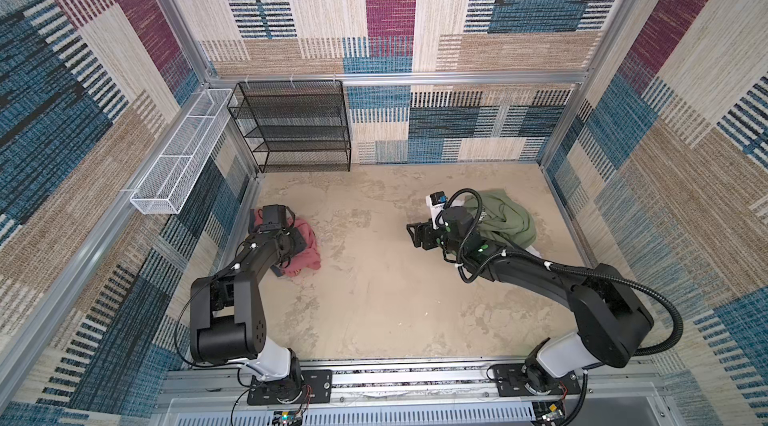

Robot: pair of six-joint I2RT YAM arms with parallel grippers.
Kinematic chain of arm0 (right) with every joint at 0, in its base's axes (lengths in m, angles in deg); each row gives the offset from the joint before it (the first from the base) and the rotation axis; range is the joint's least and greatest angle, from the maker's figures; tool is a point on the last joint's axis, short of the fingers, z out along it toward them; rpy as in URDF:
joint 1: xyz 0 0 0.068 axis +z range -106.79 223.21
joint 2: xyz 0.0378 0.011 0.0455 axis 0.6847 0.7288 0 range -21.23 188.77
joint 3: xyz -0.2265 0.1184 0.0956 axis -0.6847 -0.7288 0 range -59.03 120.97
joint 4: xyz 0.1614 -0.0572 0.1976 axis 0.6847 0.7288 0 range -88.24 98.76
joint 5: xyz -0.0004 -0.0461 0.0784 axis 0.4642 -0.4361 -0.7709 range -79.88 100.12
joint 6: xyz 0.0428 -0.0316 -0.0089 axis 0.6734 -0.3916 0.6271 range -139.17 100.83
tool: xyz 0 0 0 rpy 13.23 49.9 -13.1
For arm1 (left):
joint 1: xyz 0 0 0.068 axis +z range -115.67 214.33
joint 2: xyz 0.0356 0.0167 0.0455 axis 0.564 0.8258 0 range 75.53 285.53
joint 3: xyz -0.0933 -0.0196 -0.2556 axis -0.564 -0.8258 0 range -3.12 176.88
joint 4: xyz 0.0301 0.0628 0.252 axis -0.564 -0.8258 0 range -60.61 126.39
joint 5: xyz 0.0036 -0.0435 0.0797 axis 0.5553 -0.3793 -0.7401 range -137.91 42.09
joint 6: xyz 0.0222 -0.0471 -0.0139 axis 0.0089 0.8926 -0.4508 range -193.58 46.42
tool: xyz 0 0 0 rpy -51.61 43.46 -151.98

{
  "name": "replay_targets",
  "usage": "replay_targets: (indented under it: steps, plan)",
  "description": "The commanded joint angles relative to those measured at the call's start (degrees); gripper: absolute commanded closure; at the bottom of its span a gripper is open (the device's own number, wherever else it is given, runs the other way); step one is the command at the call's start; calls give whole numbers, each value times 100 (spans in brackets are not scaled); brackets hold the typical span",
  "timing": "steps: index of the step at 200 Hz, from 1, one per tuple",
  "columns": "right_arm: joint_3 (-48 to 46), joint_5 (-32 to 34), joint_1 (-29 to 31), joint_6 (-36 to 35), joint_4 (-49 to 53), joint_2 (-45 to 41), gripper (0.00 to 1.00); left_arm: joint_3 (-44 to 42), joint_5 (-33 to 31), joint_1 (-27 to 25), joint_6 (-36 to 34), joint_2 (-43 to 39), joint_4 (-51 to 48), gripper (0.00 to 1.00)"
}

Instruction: Pick out a specific cloth from the pile

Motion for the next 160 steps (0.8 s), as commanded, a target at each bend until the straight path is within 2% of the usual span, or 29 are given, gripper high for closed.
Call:
replay_targets:
  steps: [1,21,45,57,63,92,124,160]
  plan:
    - [27,-68,-6,23,-119,16,18,-116,109,-2,22,-234,210,69]
    - [46,-73,-10,-13,-90,2,18,-214,135,-58,20,-576,213,66]
    - [83,-15,-28,-110,-34,-101,17,-320,79,-281,2,-1109,213,57]
    - [111,-27,-81,-167,-12,-163,14,-332,1,-452,-53,-1380,209,37]
    - [116,-22,-128,-210,-3,-198,13,-326,-73,-540,-100,-1497,205,32]
    - [23,16,-665,-447,-97,-379,0,-365,-472,-821,-467,-1978,434,29]
    - [-351,363,-1442,-837,-459,-809,0,-522,-951,-829,-825,-2132,844,28]
    - [-1256,780,-2212,-1231,-1521,-1304,0,-663,-1432,-829,-1308,-1927,1265,28]
